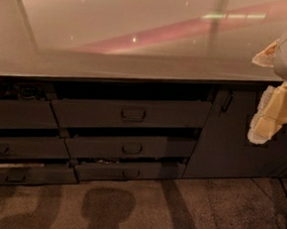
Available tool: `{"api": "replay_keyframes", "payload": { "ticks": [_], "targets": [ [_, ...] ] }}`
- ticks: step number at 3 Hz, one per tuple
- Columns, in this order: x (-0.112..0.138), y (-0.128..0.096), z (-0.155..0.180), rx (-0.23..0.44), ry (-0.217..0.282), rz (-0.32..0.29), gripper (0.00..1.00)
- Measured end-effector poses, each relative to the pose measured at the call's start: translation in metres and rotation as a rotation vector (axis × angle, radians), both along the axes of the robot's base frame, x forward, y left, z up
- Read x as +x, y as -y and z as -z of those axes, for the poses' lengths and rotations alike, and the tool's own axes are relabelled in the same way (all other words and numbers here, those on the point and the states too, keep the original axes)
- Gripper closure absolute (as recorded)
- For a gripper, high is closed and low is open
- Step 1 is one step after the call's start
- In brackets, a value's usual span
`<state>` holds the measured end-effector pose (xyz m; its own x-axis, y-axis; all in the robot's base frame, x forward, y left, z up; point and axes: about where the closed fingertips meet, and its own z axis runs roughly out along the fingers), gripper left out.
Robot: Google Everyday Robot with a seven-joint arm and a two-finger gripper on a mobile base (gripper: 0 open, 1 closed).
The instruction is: Open top drawer
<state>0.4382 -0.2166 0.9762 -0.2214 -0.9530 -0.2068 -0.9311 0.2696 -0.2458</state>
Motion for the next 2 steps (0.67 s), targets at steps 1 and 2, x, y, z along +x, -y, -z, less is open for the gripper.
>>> {"api": "replay_keyframes", "payload": {
  "ticks": [1,2],
  "targets": [
    [0.000,0.000,0.000,0.000,0.000,0.000,0.00],
    [0.014,0.008,0.002,0.056,-0.017,0.023,0.00]
  ]
}}
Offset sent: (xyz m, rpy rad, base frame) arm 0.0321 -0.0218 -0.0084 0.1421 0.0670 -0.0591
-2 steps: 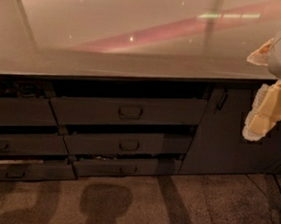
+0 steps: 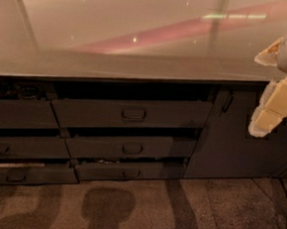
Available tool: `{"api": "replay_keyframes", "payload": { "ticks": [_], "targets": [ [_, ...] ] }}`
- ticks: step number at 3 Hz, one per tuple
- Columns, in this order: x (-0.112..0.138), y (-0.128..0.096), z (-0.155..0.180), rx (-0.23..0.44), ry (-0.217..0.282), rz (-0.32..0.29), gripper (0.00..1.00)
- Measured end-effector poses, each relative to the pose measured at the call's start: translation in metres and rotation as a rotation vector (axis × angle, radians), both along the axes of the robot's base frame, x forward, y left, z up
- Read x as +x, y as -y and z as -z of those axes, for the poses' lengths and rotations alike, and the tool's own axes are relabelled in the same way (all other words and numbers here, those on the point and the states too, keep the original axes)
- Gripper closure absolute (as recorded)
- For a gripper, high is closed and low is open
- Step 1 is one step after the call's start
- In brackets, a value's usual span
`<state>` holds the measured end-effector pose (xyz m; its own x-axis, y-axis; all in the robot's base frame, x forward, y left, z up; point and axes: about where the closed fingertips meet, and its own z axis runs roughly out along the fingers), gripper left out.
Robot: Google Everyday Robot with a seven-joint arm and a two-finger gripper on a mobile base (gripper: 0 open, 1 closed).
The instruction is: Open top drawer
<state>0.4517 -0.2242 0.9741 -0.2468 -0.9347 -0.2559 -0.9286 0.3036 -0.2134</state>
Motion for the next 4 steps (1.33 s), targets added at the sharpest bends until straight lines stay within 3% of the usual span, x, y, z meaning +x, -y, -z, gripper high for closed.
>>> {"api": "replay_keyframes", "payload": {
  "ticks": [1,2,3,4],
  "targets": [
    [0.029,0.001,0.024,0.083,-0.089,-0.009,0.00],
    [0.067,-0.015,0.065,0.111,-0.188,-0.037,0.00],
    [0.067,-0.015,0.065,0.111,-0.188,-0.037,0.00],
    [0.060,-0.017,0.069,0.098,-0.126,-0.035,0.00]
  ]
}}
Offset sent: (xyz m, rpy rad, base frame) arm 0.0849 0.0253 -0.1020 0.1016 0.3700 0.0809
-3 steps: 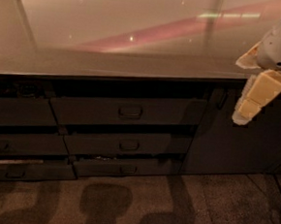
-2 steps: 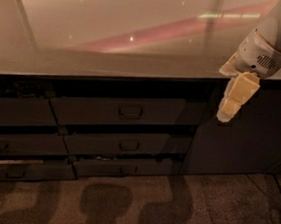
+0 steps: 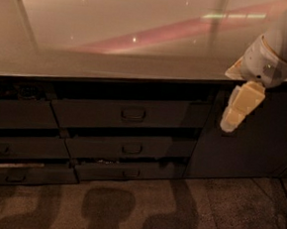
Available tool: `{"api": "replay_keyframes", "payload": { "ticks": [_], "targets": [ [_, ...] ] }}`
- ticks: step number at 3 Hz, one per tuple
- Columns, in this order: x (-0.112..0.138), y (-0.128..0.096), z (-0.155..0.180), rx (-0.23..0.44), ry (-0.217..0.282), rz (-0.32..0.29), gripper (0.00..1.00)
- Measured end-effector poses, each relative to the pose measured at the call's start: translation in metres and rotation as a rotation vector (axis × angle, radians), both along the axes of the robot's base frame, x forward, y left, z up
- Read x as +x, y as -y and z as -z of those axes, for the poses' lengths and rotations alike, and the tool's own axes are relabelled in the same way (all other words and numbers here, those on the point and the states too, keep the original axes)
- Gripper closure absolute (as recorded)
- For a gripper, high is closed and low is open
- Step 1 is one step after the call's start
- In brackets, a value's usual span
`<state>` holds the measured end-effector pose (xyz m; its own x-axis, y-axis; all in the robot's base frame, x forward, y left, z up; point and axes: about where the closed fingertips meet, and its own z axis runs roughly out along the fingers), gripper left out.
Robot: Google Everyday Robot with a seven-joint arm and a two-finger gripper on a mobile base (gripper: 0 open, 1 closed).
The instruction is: Open top drawer
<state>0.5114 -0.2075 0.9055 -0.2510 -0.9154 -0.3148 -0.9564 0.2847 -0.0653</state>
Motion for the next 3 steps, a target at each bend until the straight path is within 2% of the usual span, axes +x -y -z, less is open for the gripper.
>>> {"api": "replay_keyframes", "payload": {
  "ticks": [1,2,3],
  "targets": [
    [-0.038,-0.001,-0.013,-0.047,0.160,0.001,0.00],
    [-0.060,-0.005,0.005,-0.071,0.249,0.020,0.00],
    [-0.053,-0.005,0.015,-0.066,0.284,0.035,0.00]
  ]
}}
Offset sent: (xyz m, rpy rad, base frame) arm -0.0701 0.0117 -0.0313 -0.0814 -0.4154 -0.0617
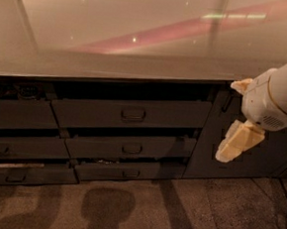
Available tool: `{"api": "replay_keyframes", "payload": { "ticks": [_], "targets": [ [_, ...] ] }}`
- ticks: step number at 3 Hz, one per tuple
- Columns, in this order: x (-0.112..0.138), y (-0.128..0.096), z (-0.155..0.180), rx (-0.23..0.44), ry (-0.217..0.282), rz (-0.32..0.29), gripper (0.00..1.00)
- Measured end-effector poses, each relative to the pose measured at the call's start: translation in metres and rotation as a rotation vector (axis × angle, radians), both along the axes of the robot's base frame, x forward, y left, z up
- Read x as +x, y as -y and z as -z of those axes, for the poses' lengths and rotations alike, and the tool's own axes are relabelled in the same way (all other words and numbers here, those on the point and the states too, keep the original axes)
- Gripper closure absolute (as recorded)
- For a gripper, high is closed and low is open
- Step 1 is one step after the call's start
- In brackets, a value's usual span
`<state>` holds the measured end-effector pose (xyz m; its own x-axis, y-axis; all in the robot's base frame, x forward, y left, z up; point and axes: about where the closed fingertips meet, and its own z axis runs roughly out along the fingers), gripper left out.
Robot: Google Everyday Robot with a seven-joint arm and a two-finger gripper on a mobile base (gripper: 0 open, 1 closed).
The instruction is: Open top drawer
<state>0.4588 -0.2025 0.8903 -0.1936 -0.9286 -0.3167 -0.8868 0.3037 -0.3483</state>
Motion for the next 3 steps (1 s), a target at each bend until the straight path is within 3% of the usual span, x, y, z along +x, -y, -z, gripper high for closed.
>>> {"api": "replay_keyframes", "payload": {
  "ticks": [2,3],
  "targets": [
    [-0.006,-0.008,-0.010,-0.039,0.000,-0.016,0.00],
    [0.016,-0.011,0.026,-0.070,-0.115,-0.012,0.00]
  ]
}}
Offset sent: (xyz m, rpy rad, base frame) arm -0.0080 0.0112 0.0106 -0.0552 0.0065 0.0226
